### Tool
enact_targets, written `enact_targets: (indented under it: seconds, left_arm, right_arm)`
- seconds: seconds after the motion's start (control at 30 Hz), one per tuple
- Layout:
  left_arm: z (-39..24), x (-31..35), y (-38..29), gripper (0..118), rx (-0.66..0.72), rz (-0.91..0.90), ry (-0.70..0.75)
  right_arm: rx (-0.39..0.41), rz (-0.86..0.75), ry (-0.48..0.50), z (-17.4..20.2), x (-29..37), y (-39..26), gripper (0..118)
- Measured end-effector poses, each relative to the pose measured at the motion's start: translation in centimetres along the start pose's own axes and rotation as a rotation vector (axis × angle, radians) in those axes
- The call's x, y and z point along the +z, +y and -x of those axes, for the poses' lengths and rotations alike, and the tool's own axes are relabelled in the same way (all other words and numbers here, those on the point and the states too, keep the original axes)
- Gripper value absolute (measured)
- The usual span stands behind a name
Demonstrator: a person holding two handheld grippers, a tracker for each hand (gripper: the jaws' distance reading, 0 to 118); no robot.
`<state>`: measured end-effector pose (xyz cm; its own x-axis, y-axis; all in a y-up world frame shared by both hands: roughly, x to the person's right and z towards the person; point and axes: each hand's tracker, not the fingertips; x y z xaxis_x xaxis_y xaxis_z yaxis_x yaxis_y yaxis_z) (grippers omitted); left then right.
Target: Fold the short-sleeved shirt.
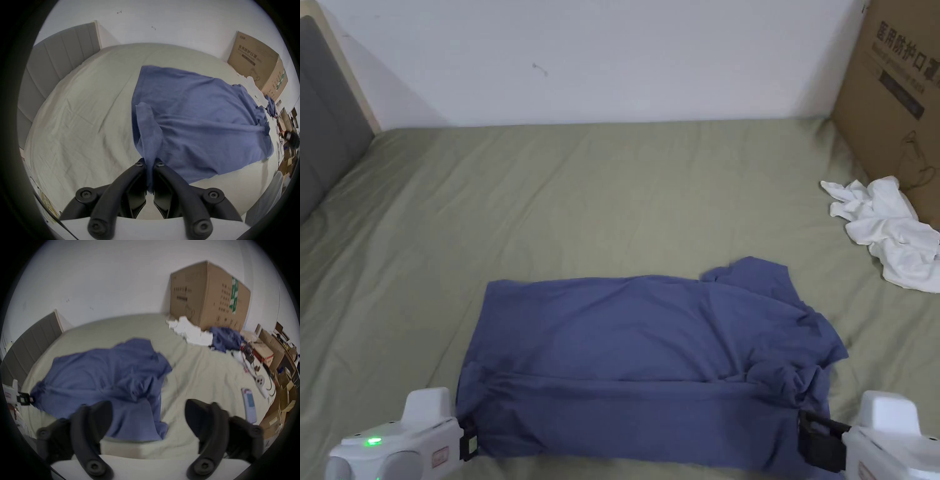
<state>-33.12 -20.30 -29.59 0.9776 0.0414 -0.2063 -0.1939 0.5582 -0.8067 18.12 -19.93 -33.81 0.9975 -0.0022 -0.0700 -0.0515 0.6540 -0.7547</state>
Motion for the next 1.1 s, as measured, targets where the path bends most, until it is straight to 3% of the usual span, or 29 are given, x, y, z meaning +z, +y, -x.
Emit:
enact_targets:
  seconds: [0.1, 0.2, 0.3, 0.43, 0.47, 0.8, 1.1]
  left_arm:
    - [0.0, 0.5, 0.2, 4, 0.017, -0.012, -0.012]
    - [0.3, 0.0, 0.3, 4, 0.027, -0.011, -0.012]
    - [0.2, -0.1, 0.3, 4, 0.044, -0.005, -0.016]
    - [0.7, -0.3, 0.1, 4, 0.071, -0.003, -0.025]
    - [0.9, -0.3, 0.1, 4, 0.08, -0.004, -0.027]
    - [2.7, 2.7, -2.4, 4, 0.177, -0.02, -0.079]
    - [3.1, 3.0, -8.5, 4, 0.205, 0.068, -0.082]
  right_arm:
    - [0.01, 0.076, 0.016, 0.8, -1.4, -1.1, 97]
    - [-0.018, 0.129, 0.04, 1.6, -1.6, -1.6, 90]
    - [-0.051, 0.177, 0.076, 1.7, -2.4, -2.2, 66]
    - [-0.077, 0.151, 0.14, 1.7, -1.0, -2.3, 14]
    - [-0.075, 0.15, 0.125, 1.5, -0.8, -2.2, 8]
    - [-0.106, 0.039, 0.173, -1.8, 4.6, -2.4, 7]
    - [-0.131, 0.151, 0.163, -3.7, 3.2, -7.1, 7]
